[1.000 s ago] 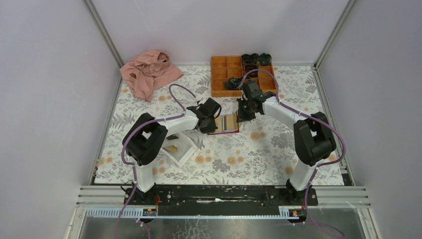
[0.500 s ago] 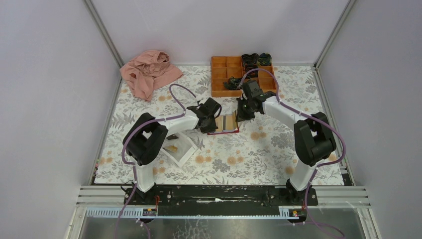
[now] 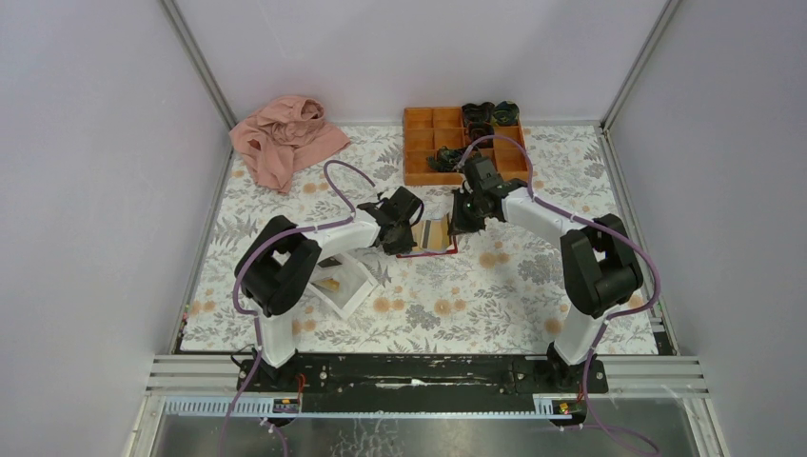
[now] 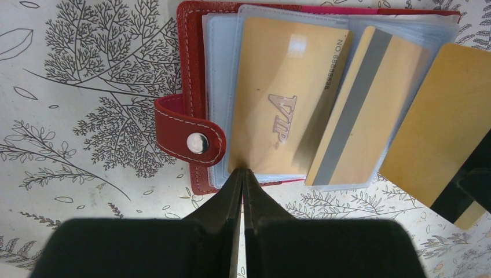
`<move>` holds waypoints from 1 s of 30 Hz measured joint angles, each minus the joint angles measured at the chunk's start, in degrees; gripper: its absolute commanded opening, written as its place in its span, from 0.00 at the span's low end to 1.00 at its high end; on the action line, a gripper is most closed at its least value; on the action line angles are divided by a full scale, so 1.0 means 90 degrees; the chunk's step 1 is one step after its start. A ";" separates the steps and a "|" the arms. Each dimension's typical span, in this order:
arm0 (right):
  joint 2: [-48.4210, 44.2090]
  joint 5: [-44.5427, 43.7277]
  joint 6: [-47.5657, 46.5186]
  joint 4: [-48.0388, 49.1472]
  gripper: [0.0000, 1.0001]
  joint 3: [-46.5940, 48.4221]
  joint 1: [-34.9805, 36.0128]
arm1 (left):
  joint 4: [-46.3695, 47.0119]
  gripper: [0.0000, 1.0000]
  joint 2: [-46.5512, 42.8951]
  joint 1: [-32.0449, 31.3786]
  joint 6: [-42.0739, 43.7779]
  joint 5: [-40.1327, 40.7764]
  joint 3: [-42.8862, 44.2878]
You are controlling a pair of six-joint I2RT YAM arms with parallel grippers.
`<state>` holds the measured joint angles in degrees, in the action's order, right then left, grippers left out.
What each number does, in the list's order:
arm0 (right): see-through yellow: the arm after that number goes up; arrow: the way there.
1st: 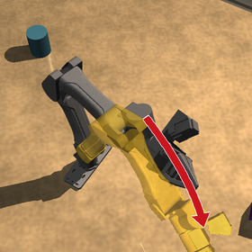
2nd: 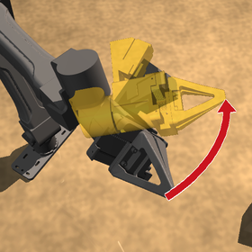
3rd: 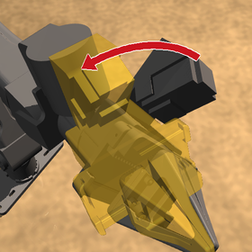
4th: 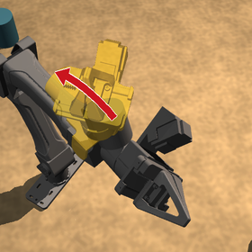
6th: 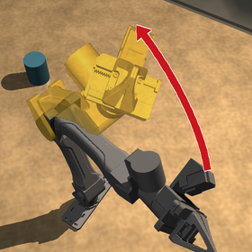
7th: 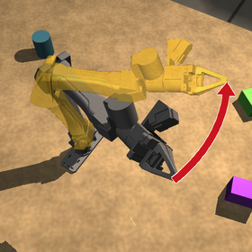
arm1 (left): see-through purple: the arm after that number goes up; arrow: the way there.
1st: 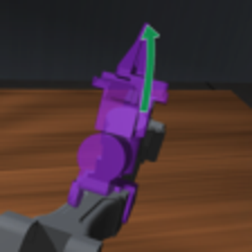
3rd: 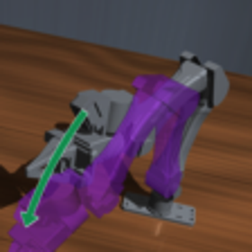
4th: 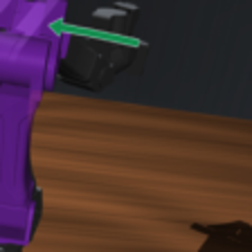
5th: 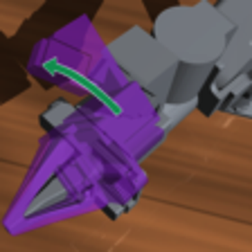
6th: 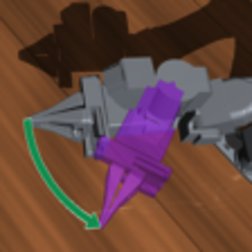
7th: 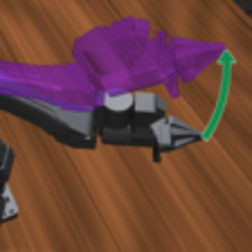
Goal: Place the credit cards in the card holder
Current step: Turn over the card slot in the card holder.
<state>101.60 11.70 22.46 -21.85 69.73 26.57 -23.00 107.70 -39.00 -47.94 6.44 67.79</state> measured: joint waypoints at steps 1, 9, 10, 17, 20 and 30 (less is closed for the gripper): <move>0.0002 0.0015 0.0044 0.0049 0.00 -0.0041 0.0000 | 0.0000 0.06 0.0000 0.0000 0.0000 0.0000 0.0000; 0.0000 0.0231 0.0347 0.0435 0.00 -0.0415 -0.0017 | 0.0000 0.06 0.0000 0.0000 0.0002 0.0000 0.0000; 0.0000 0.0277 0.0393 0.0486 0.00 -0.0466 -0.0027 | 0.0000 0.06 0.0000 0.0000 0.0002 0.0000 0.0000; -0.0151 0.0452 0.0753 0.0940 0.00 -0.0903 -0.0172 | 0.0000 0.06 0.0000 0.0000 0.0015 0.0000 0.0000; -0.0257 0.0401 0.0782 0.0964 0.00 -0.0998 -0.0219 | 0.0002 0.06 0.0000 0.0000 0.0017 -0.0002 0.0000; -0.0580 0.0012 0.0712 0.0920 0.00 -0.1013 -0.0398 | 0.0002 0.06 0.0000 0.0000 0.0039 -0.0005 0.0000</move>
<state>96.38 11.81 28.86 -13.56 60.62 22.98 -22.98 107.70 -39.00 -47.59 6.39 67.79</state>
